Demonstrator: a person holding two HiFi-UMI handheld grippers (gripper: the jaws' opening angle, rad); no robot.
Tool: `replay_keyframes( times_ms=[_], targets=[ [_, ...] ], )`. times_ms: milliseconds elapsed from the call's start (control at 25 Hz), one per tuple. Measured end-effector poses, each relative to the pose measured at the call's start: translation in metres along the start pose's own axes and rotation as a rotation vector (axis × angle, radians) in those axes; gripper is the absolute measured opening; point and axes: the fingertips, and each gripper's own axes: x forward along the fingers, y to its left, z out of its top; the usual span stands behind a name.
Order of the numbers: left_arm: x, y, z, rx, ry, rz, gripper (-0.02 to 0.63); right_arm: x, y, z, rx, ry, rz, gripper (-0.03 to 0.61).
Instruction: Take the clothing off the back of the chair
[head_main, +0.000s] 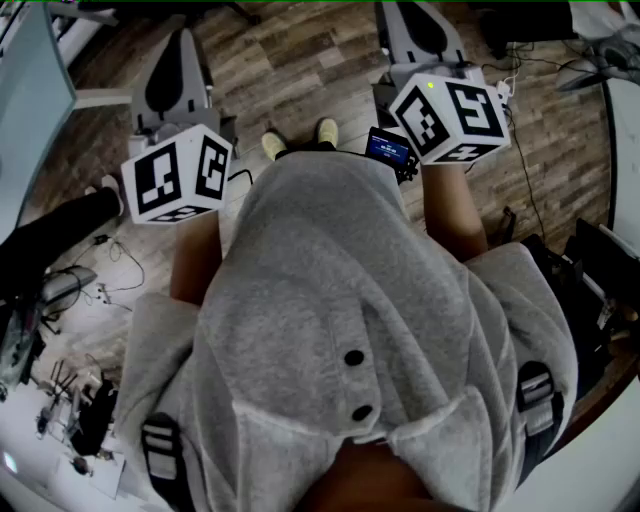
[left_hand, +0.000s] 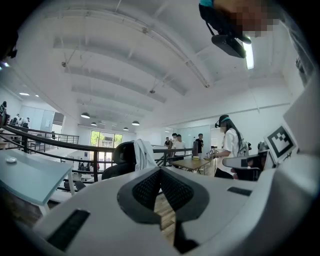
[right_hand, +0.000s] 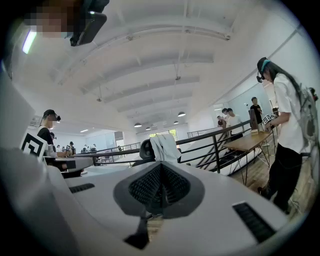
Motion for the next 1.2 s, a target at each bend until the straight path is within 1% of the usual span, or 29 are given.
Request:
replay_keyframes(
  times_ms=[280, 400, 680, 840, 1080, 1200],
  targets=[
    [0.008, -0.019, -0.002, 0.015, 0.009, 0.009, 0.011, -0.005, -0.019, 0.000, -0.001, 0.004, 0.003, 0.012],
    [0.014, -0.025, -0.001, 0.030, 0.010, 0.023, 0.011, -0.001, -0.024, 0.001, 0.001, -0.001, 0.031, 0.012],
    [0.028, -0.045, -0.006, 0.057, 0.029, 0.019, 0.011, 0.004, -0.030, -0.009, 0.003, 0.017, 0.085, 0.012],
    [0.033, -0.057, -0.005, 0.056, 0.034, 0.013, 0.011, 0.004, -0.036, -0.011, 0.016, 0.029, 0.104, 0.012],
    [0.028, -0.053, -0.004, 0.076, 0.033, 0.027, 0.011, 0.006, -0.033, -0.008, 0.020, 0.018, 0.119, 0.012],
    [0.035, -0.050, -0.006, 0.072, 0.033, 0.022, 0.011, 0.011, -0.036, -0.007, 0.017, 0.012, 0.112, 0.012]
  ],
)
